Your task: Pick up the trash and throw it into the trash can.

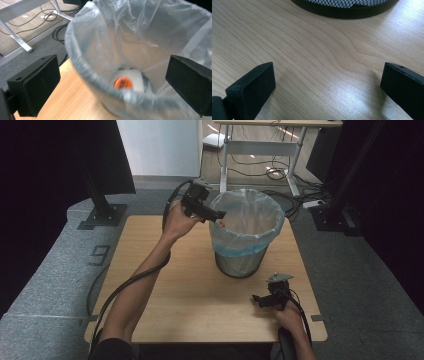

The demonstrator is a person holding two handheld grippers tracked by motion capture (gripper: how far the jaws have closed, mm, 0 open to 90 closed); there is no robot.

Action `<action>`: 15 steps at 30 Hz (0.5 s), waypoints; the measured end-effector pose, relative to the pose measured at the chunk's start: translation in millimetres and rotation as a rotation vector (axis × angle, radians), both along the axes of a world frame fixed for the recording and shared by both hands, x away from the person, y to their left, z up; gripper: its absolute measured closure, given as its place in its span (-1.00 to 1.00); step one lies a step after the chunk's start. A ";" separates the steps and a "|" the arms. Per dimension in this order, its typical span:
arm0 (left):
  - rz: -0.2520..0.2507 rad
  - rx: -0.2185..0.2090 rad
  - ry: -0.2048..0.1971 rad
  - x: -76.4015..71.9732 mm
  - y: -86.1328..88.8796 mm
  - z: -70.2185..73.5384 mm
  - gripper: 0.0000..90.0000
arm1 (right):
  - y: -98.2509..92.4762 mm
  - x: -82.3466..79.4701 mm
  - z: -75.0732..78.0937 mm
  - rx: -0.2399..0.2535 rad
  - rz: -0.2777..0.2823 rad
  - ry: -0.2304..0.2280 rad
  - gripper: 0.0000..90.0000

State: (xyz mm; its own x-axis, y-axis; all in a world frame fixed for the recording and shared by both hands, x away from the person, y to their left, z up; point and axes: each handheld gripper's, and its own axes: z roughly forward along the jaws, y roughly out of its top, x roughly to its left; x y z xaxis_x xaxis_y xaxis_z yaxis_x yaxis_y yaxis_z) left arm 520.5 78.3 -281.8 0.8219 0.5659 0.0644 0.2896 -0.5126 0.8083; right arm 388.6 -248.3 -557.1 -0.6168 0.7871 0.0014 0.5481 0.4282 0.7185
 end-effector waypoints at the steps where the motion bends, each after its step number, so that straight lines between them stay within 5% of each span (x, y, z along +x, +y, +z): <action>1: 0.001 0.001 -0.001 -1.6 4.9 0.1 -1.00 | -0.1 0.0 0.0 -0.001 0.000 -0.001 -1.00; 15: 0.041 -0.041 -0.033 -29.4 63.4 -19.4 -1.00 | 0.1 -0.1 0.0 0.001 0.000 0.000 -1.00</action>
